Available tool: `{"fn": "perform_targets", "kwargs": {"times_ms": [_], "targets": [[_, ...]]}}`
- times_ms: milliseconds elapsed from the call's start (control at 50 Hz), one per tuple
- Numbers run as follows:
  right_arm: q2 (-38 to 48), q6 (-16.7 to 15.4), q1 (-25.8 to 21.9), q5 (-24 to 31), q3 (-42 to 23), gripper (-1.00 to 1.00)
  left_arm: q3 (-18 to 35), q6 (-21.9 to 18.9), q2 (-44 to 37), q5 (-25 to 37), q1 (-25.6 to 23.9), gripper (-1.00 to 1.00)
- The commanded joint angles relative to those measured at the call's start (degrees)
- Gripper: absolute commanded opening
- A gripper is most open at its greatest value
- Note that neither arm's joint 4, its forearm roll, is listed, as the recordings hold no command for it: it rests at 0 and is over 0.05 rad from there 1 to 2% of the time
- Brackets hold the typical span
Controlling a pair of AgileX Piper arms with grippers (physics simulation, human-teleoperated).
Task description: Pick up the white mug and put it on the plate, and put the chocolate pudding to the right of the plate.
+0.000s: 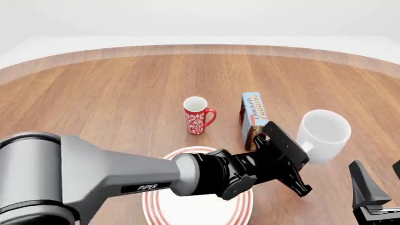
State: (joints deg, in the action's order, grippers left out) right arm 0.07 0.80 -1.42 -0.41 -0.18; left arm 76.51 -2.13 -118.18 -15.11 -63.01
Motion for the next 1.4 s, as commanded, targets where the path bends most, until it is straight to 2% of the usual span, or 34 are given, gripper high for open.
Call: {"fn": "perform_targets", "kwargs": {"times_ms": [20, 600, 1400], "targets": [[0.00, 0.00, 0.00, 0.00, 0.00, 1.00, -6.32, -0.45, 6.53, -2.20, 0.46, -1.00], [0.00, 0.00, 0.00, 0.00, 0.00, 1.00, -18.11, -0.72, 16.71, -5.68, 0.28, -1.00], [0.00, 0.02, 0.01, 0.00, 0.00, 1.00, -31.39, -1.54, 34.52, -4.68, 1.44, -1.00]]}}
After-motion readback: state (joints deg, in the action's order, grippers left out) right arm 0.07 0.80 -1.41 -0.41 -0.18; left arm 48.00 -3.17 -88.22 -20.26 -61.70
